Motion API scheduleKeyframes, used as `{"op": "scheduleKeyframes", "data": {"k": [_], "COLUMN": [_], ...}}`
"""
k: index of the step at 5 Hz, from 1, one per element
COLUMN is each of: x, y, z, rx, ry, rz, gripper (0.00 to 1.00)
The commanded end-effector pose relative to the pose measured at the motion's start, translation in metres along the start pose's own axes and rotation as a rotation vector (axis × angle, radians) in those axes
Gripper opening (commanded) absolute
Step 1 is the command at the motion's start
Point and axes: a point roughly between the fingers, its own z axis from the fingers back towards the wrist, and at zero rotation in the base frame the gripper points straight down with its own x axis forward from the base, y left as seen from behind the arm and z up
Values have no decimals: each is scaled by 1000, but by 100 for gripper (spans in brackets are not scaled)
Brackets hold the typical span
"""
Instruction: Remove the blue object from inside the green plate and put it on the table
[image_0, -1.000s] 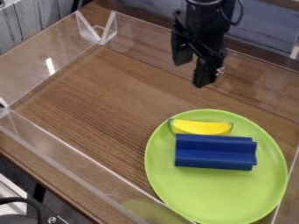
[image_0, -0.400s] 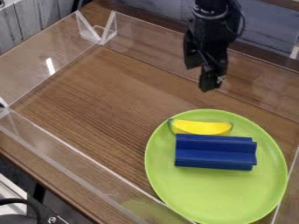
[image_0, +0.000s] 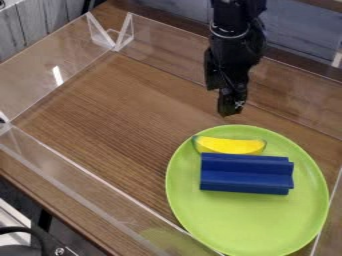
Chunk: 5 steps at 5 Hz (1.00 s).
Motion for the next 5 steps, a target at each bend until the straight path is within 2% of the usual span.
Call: {"op": "scheduleKeyframes", "data": {"k": [1,3,5], "x": [4,2,7], "y": [-5,-25,-49], "z": [23,23,28], "rx": [43,24,-3], "ry": [-58,-63,-77], "rz": [-11,-37,-137], "gripper": [100,100,100]}}
